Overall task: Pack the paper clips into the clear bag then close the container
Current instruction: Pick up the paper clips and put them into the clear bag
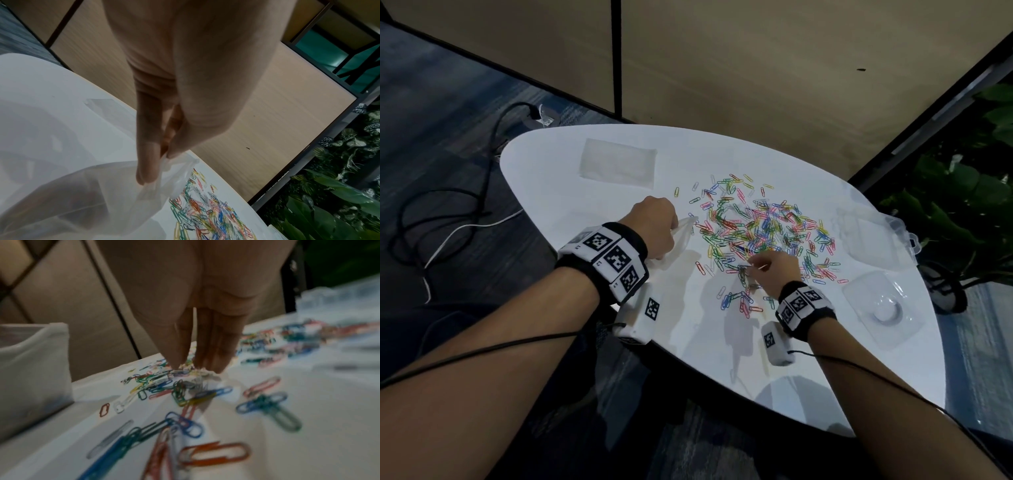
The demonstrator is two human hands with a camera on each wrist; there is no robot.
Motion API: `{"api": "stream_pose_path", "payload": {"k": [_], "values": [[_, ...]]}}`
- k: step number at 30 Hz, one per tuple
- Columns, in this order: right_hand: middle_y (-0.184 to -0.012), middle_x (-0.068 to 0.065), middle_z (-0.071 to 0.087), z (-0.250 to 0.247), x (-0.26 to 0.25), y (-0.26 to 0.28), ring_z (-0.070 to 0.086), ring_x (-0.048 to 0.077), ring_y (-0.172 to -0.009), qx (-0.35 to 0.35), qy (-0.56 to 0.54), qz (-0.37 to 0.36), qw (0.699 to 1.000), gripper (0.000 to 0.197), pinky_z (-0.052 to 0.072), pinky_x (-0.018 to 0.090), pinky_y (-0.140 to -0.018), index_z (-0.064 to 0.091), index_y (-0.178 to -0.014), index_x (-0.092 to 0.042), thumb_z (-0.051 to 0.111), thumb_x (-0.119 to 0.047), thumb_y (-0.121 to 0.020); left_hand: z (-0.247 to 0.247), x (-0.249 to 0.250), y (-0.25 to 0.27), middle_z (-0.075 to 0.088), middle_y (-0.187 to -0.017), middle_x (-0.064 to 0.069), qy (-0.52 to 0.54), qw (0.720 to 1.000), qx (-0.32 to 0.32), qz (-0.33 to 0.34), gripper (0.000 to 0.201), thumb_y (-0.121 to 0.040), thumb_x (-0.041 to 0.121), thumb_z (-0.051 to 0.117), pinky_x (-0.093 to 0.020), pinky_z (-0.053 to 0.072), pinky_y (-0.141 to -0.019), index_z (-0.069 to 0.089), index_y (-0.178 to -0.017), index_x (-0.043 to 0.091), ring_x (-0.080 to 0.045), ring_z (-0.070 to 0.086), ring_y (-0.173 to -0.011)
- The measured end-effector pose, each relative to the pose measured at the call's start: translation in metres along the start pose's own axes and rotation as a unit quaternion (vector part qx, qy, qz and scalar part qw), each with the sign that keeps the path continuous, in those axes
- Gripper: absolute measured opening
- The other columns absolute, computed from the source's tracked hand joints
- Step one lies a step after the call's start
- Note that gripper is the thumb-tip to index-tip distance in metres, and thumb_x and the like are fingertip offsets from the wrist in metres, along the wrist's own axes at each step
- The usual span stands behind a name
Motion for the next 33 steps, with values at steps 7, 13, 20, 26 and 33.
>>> {"api": "stream_pose_path", "payload": {"k": [7, 13, 20, 26, 33], "values": [[-0.141, 0.015, 0.033, 0.036, 0.034, 0.022, 0.047, 0.031, -0.126, -0.104, 0.135, 0.034, 0.985, 0.113, 0.04, 0.037, -0.106, 0.028, -0.15, -0.017, 0.082, -0.061, -0.061, 0.002, -0.001, -0.001, 0.07, -0.093, -0.013, -0.009, 1.0, -0.007, -0.005, 0.036, -0.086, -0.004, 0.051, -0.04, 0.06, -0.087, 0.074, -0.111, 0.008, -0.033, 0.072, -0.092], [-0.132, 0.013, 0.044, 0.042, -0.022, 0.003, 0.056, 0.027, -0.111, 0.001, 0.122, -0.054, 0.991, 0.045, 0.045, 0.03, -0.099, 0.06, -0.131, -0.015, 0.067, -0.025, -0.088, 0.0, -0.006, -0.002, 0.072, -0.103, -0.012, -0.022, 1.0, 0.006, -0.004, 0.036, -0.085, -0.002, 0.053, -0.037, 0.059, -0.086, 0.076, -0.109, 0.01, -0.031, 0.068, -0.095], [-0.088, 0.004, 0.077, 0.031, -0.026, -0.019, 0.069, 0.016, -0.075, 0.003, 0.066, 0.008, 0.998, 0.012, 0.054, 0.022, -0.07, 0.08, -0.09, -0.012, 0.069, -0.016, -0.088, 0.002, -0.003, -0.002, 0.074, -0.096, -0.014, -0.02, 1.0, -0.01, 0.0, 0.032, -0.083, -0.006, 0.051, -0.04, 0.061, -0.085, 0.075, -0.1, 0.006, -0.032, 0.072, -0.086], [-0.087, 0.018, 0.075, 0.029, 0.001, -0.011, 0.074, 0.023, -0.081, -0.061, -0.386, 0.156, 0.907, 0.015, 0.059, 0.037, -0.087, 0.074, -0.087, 0.007, 0.076, -0.007, -0.081, -0.001, -0.004, -0.001, 0.075, -0.089, -0.016, -0.012, 1.0, -0.008, -0.001, 0.034, -0.082, -0.007, 0.049, -0.04, 0.062, -0.082, 0.076, -0.099, 0.003, -0.032, 0.072, -0.085], [-0.09, 0.017, 0.073, 0.035, -0.109, 0.02, 0.071, 0.017, -0.07, -0.135, -0.489, 0.045, 0.86, 0.017, 0.059, 0.021, -0.07, 0.071, -0.096, 0.009, 0.073, 0.0, -0.082, 0.001, -0.003, 0.0, 0.077, -0.086, -0.013, 0.022, 1.0, -0.011, -0.013, 0.034, -0.086, -0.005, 0.046, -0.038, 0.063, -0.08, 0.074, -0.104, 0.005, -0.024, 0.076, -0.073]]}}
Point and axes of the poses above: each hand's wrist, its own y-axis away from the middle knuckle, its own z-axis out of the palm, x = y × z, the point moved 10 cm from there along -y, towards the middle knuckle
